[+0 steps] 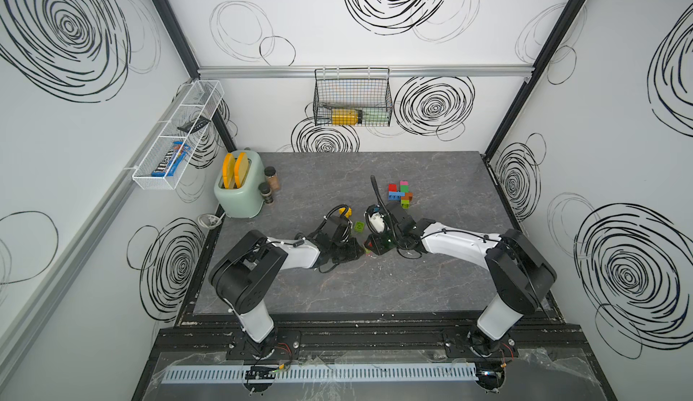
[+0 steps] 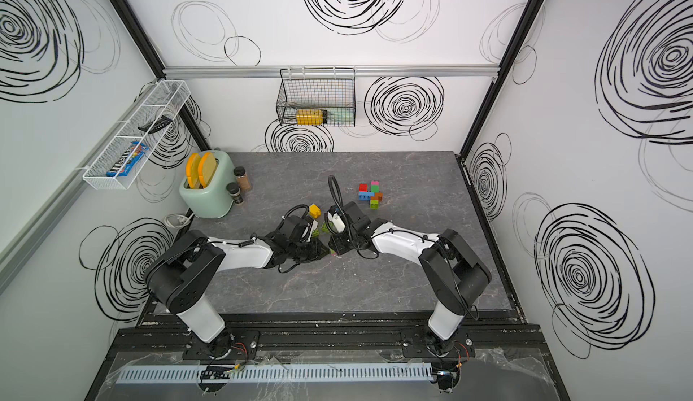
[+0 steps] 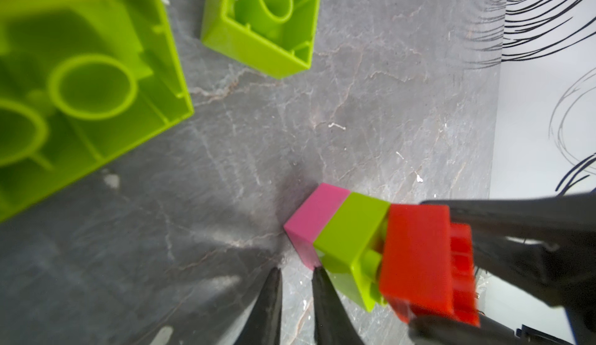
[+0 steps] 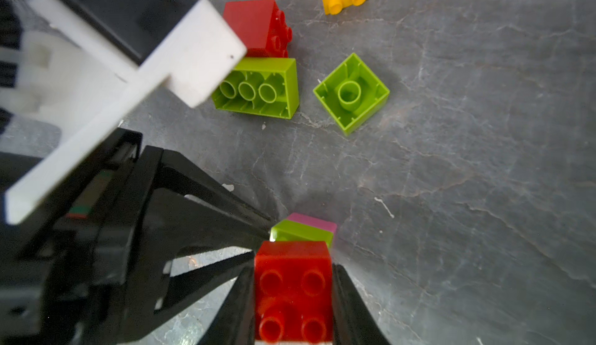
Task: Assemble the number 4 with lego
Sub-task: Assemble the lego brick with the lego brick.
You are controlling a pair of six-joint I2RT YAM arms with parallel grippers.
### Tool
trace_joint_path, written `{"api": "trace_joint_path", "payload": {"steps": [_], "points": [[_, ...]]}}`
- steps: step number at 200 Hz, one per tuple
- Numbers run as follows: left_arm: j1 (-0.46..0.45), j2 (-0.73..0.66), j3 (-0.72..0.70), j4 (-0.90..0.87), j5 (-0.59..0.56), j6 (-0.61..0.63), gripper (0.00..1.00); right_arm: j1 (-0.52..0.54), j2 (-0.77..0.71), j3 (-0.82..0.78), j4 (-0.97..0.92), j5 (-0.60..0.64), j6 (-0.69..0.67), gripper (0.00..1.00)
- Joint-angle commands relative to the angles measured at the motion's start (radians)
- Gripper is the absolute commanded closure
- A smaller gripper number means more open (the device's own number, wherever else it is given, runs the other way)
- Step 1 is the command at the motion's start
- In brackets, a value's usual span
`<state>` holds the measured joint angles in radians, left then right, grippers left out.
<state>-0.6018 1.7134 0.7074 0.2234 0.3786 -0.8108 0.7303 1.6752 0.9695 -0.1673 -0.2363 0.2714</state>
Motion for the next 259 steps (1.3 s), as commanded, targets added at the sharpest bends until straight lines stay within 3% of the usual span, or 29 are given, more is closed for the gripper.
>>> {"api": "trace_joint_path", "payload": {"steps": [1, 107, 161, 259], "points": [[-0.007, 0.011, 0.02, 0.032, 0.009, 0.007, 0.77, -0.001, 0.004, -0.026, -0.079, -0.092, 0.024, 1.0], [-0.003, 0.01, 0.029, 0.029, 0.025, 0.012, 0.76, -0.048, -0.041, 0.045, -0.095, -0.084, 0.047, 1.0], [-0.003, 0.006, 0.021, 0.029, 0.031, 0.016, 0.76, -0.041, -0.063, 0.028, -0.107, 0.051, 0.096, 1.0], [-0.002, 0.009, 0.005, 0.042, 0.038, 0.016, 0.75, 0.023, 0.012, 0.017, -0.153, 0.109, 0.133, 1.0]]}}
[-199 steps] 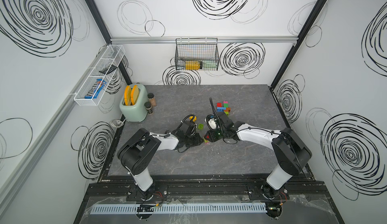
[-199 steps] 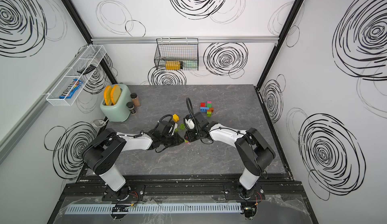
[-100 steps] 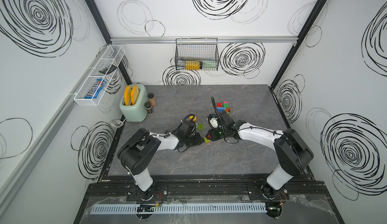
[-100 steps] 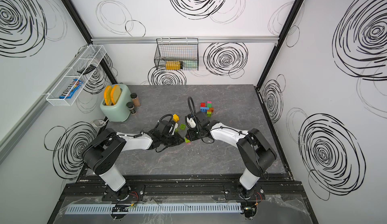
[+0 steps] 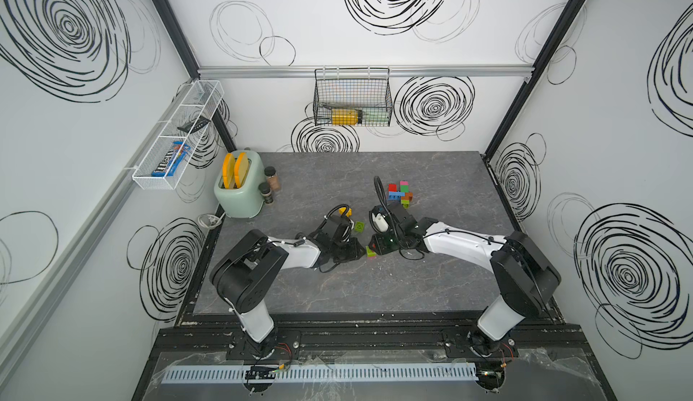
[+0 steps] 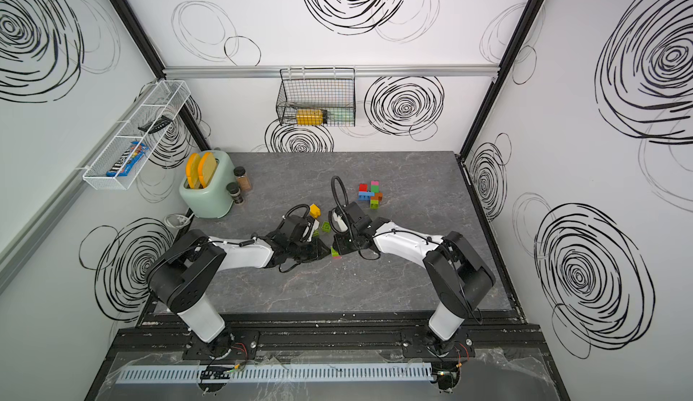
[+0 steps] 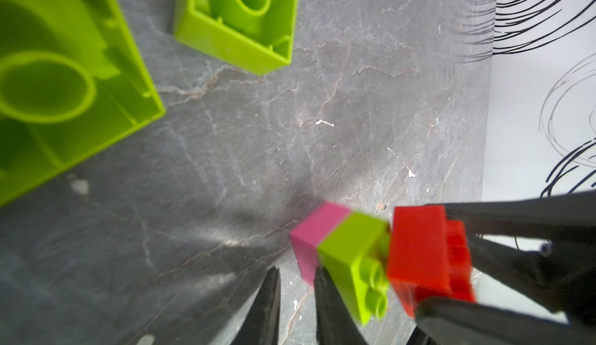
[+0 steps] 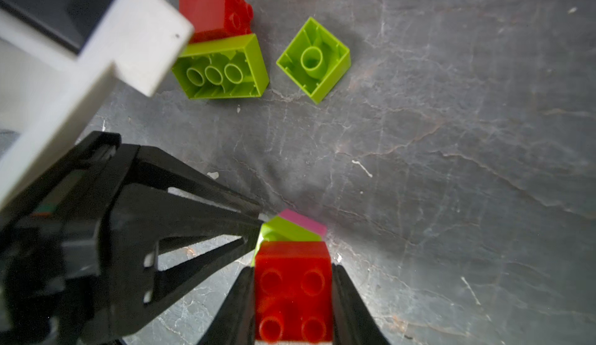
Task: Assemble the number 4 with lego
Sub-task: Assemble the lego brick with the lego brick.
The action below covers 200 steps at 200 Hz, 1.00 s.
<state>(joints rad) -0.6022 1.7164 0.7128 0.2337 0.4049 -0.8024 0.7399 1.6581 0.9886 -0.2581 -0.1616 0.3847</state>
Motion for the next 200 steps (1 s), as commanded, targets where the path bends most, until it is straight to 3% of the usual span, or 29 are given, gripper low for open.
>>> {"api": "trace_joint_path", "payload": {"steps": [1, 57, 119, 158, 200], "points": [[-0.002, 0.006, -0.002, 0.033, 0.011, 0.007, 0.75, 0.013, 0.029, -0.004, -0.063, 0.035, 0.02, 1.0], [-0.001, 0.004, -0.016, 0.046, 0.017, 0.0, 0.75, 0.023, 0.004, -0.05, -0.033, 0.049, 0.048, 1.0], [0.005, -0.027, -0.029, 0.031, 0.042, 0.006, 0.74, 0.019, -0.056, 0.058, -0.033, 0.08, 0.018, 1.0], [-0.014, -0.02, -0.023, 0.035, 0.07, 0.005, 0.74, 0.018, -0.129, -0.015, -0.008, 0.107, 0.065, 1.0], [-0.03, -0.022, -0.018, 0.028, 0.083, 0.004, 0.74, 0.024, -0.113, -0.031, -0.026, 0.071, 0.085, 1.0]]}}
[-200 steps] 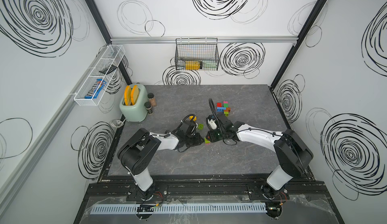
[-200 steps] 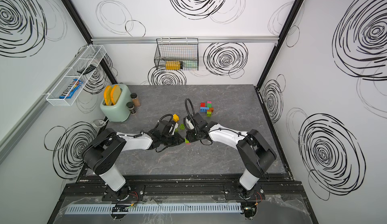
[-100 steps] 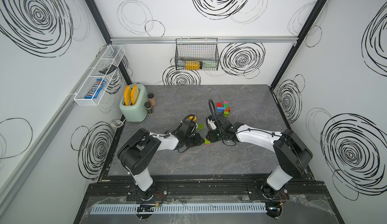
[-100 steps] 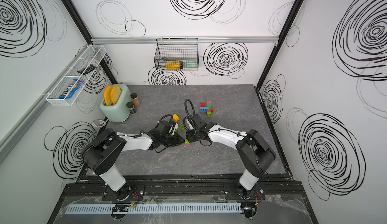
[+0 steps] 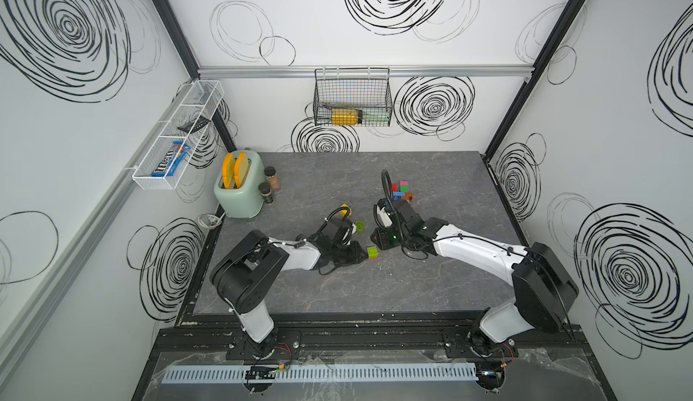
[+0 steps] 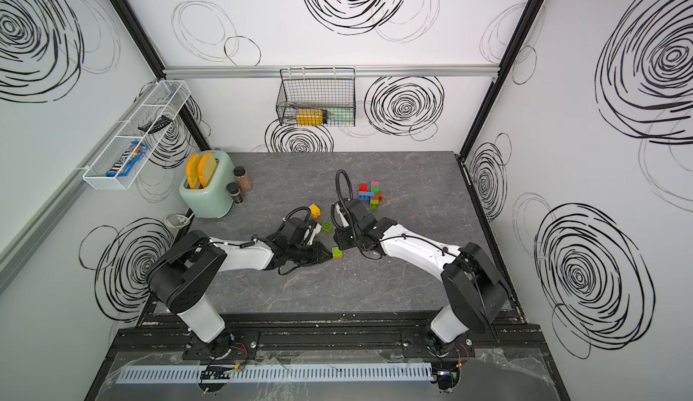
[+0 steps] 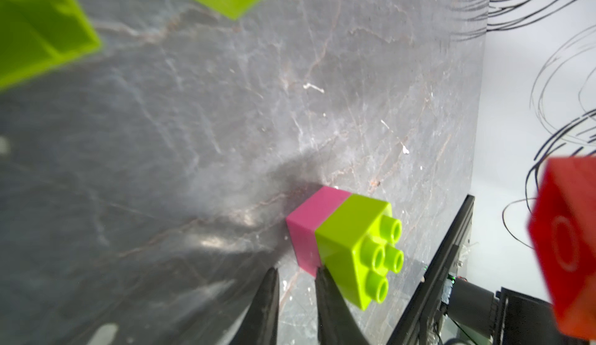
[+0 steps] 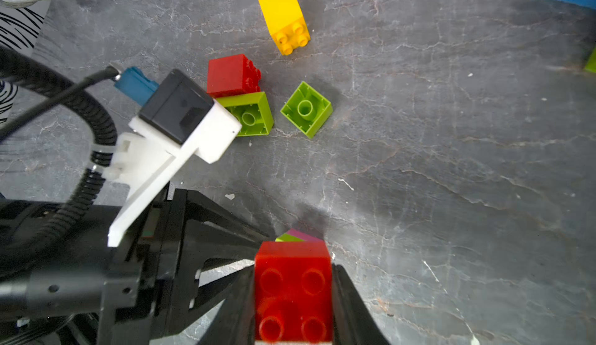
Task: Assemble the number 4 with lego
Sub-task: Assemble the lego brick with the lego brick.
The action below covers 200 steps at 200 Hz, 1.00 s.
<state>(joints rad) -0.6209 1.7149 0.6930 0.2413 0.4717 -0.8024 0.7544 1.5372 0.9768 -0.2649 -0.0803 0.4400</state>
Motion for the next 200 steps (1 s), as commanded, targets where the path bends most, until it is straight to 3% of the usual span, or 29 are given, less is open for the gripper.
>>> {"api": "trace_joint_path", "payload": {"steps": [1, 200], "points": [[-0.011, -0.021, 0.002, 0.021, 0.016, 0.004, 0.74, 0.009, 0.009, -0.019, -0.019, -0.01, 0.03, 1.0], [-0.005, -0.014, -0.001, 0.027, 0.012, -0.004, 0.74, 0.051, 0.098, -0.076, -0.045, 0.033, -0.004, 1.0]]}}
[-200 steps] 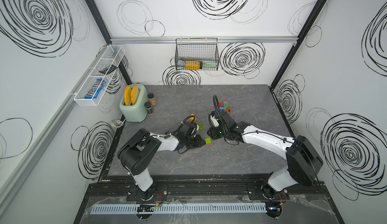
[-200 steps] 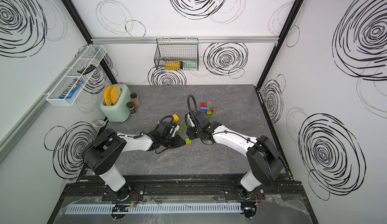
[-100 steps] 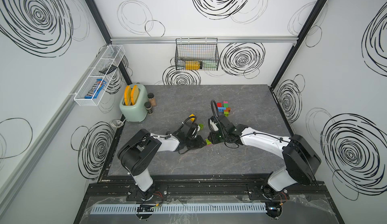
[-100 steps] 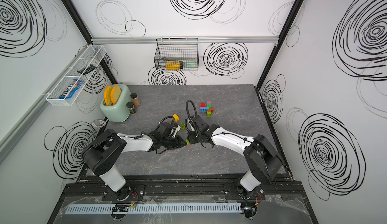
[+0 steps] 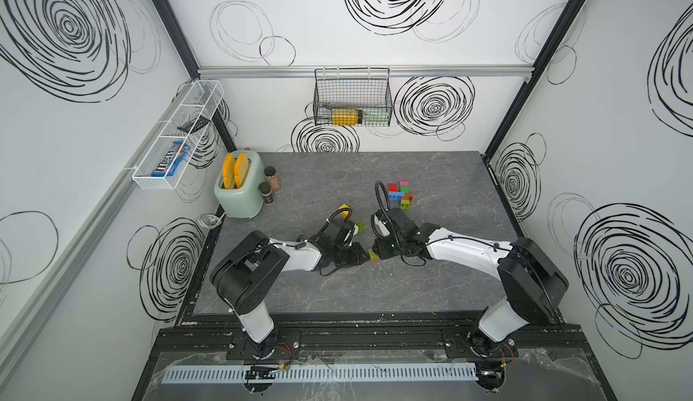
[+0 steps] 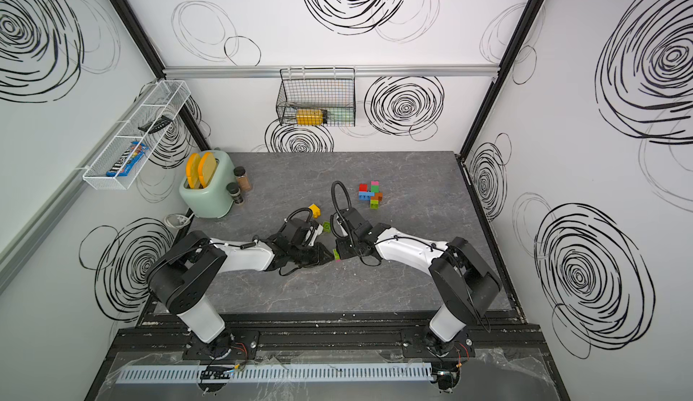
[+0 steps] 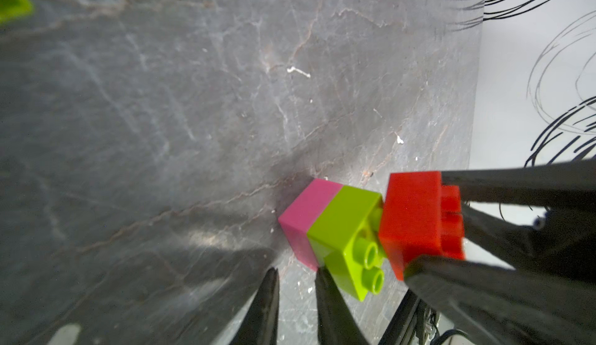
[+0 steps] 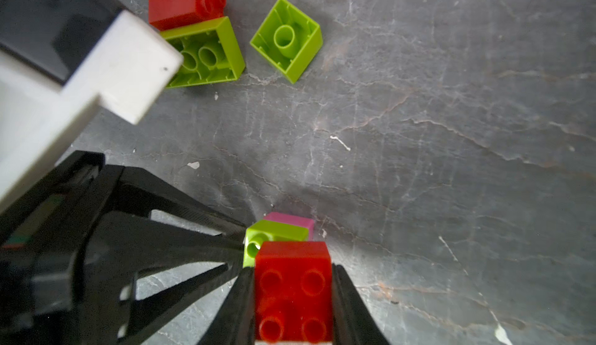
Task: Assemble the number 4 with lego
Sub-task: Assemble the lego brick with the lego brick.
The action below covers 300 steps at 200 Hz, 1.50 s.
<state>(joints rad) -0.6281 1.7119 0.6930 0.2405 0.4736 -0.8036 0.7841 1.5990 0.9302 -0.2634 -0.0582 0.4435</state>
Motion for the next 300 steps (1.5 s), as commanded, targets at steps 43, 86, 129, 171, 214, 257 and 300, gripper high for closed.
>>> {"api": "trace_joint_path", "payload": {"steps": [43, 86, 129, 171, 214, 257, 300], "points": [[0.002, -0.01, -0.003, 0.031, 0.013, -0.003, 0.74, 0.057, 0.051, -0.058, -0.05, 0.072, -0.006, 1.0], [0.007, -0.012, -0.007, 0.033, 0.013, -0.005, 0.74, 0.084, 0.075, -0.124, -0.069, 0.129, -0.054, 1.0], [0.012, -0.011, -0.012, 0.037, 0.011, -0.006, 0.74, 0.068, 0.062, -0.148, -0.121, 0.119, -0.067, 1.0], [0.012, -0.011, -0.012, 0.037, 0.013, -0.006, 0.74, -0.018, -0.009, -0.101, -0.063, -0.032, -0.048, 1.0], [0.011, -0.005, -0.007, 0.033, 0.014, -0.003, 0.74, -0.023, 0.007, -0.085, -0.062, -0.036, -0.074, 1.0], [0.008, 0.003, 0.0, 0.032, 0.018, -0.002, 0.74, 0.051, 0.049, -0.067, -0.143, 0.104, -0.079, 1.0], [0.045, -0.081, -0.031, -0.016, -0.054, 0.021, 0.65, 0.094, 0.056, -0.033, -0.188, 0.224, -0.038, 0.91]]}}
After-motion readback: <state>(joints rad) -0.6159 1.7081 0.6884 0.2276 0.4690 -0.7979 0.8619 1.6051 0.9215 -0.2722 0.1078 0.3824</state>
